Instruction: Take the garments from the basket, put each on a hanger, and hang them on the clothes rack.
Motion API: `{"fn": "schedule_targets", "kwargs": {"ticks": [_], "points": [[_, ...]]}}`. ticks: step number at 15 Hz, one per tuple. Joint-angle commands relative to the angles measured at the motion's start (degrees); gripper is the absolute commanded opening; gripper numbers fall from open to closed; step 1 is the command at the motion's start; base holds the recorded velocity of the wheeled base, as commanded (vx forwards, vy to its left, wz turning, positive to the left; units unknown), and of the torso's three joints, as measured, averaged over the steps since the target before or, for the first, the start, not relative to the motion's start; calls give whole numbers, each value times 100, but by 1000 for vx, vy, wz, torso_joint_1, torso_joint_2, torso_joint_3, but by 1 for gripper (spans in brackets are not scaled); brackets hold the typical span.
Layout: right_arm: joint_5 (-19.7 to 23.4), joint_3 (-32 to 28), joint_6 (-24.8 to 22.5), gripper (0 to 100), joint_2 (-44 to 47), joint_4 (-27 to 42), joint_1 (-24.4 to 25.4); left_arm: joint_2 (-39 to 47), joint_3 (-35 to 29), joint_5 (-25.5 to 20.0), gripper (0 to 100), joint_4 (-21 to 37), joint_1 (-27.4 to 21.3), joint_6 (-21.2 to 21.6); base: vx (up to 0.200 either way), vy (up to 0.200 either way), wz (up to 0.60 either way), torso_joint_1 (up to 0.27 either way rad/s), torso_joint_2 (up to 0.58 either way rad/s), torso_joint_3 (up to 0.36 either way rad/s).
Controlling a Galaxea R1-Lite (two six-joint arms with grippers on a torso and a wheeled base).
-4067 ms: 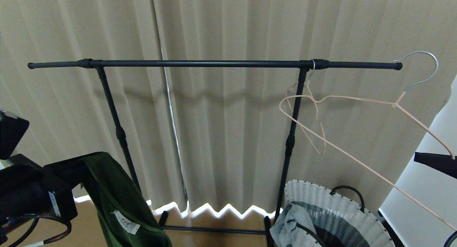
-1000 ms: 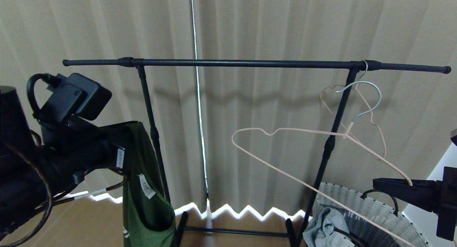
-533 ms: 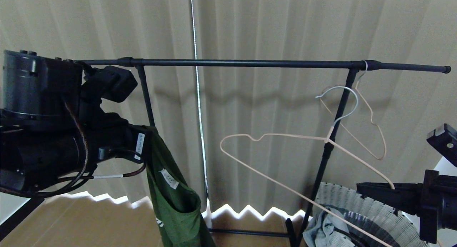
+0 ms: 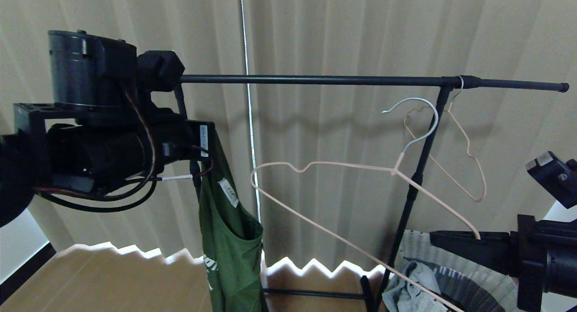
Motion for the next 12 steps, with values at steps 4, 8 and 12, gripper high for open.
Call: {"fn": "schedule_targets", "kwargs": {"ticks": [4, 8, 12], "points": [[27, -35, 10, 0, 39, -30, 280, 523, -149, 592, 0, -257, -219, 7, 0, 0, 0, 0, 0, 0], [1, -132, 283, 0, 513, -548, 359, 506, -149, 610, 0, -265, -474, -2, 0, 0, 0, 0, 0, 0], [1, -220, 301, 0, 672, -584, 359, 506, -140, 768, 0, -265, -501, -2, 0, 0, 0, 0, 0, 0]]}}
